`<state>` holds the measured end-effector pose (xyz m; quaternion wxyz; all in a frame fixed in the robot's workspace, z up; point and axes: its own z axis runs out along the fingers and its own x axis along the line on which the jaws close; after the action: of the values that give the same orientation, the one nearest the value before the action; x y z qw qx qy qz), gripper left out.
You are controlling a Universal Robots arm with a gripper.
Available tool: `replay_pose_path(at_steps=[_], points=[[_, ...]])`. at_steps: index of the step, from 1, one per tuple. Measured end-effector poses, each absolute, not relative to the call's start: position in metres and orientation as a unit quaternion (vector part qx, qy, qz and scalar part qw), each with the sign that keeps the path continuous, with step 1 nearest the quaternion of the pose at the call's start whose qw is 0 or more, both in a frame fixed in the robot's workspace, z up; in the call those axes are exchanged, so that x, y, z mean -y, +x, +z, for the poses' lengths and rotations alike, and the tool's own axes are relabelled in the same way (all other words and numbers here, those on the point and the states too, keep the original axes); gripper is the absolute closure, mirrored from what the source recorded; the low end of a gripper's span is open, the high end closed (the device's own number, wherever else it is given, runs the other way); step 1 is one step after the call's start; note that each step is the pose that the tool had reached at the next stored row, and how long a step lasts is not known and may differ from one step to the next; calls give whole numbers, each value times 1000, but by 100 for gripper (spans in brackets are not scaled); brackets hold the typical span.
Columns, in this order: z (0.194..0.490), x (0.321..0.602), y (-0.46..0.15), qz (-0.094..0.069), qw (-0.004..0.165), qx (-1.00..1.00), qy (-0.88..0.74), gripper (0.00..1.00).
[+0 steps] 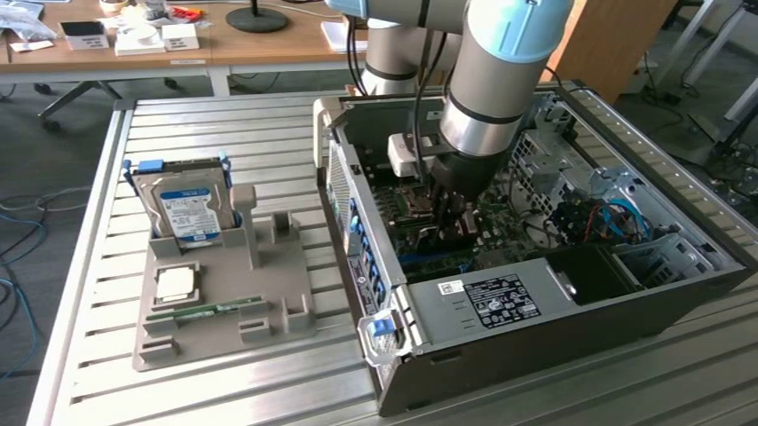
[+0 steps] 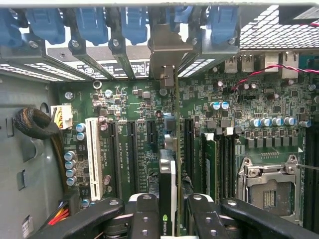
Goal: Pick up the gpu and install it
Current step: 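Insert the gpu into the slot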
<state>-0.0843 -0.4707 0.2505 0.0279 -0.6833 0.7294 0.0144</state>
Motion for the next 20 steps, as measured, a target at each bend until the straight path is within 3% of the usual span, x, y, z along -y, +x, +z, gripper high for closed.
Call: replay_pose_path(at_steps=[20], points=[[248, 470, -86, 14, 28, -727, -686, 73]])
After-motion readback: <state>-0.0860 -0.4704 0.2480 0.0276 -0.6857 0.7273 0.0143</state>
